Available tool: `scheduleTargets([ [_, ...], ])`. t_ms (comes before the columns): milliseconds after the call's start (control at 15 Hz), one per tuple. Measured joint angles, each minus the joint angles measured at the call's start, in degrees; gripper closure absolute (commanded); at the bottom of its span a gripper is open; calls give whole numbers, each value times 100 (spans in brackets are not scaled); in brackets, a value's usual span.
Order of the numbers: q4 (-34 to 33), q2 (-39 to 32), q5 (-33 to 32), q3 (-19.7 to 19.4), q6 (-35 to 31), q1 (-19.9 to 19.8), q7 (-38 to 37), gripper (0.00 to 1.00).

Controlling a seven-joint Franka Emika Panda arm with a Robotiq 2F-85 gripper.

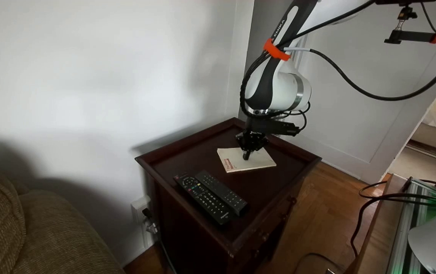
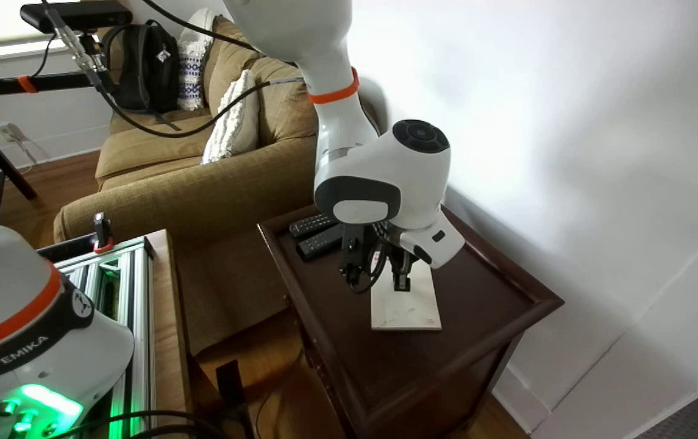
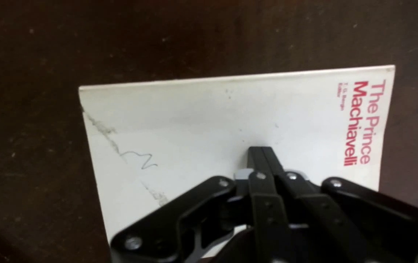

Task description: Rotate the book on the worktop clockwise once

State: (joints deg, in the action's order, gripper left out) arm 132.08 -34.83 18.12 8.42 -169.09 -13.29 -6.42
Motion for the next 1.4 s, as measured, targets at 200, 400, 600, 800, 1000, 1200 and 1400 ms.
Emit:
scheduleTargets([
  [200,43,-17,402,185,-149,-21,-173,100],
  [400,51,-69,721,385,-362,-21,-348,100],
  [600,45,-169,1051,603,-765,-56,-633,100],
  [800,24,-290,1319,830,-1193,-176,-875,100],
  [1000,-1,-381,1469,992,-1465,-317,-1102,100],
  [1200,-13,-410,1544,1082,-1517,-469,-1330,100],
  [1400,-5,-414,1574,1130,-1518,-625,-1470,100],
])
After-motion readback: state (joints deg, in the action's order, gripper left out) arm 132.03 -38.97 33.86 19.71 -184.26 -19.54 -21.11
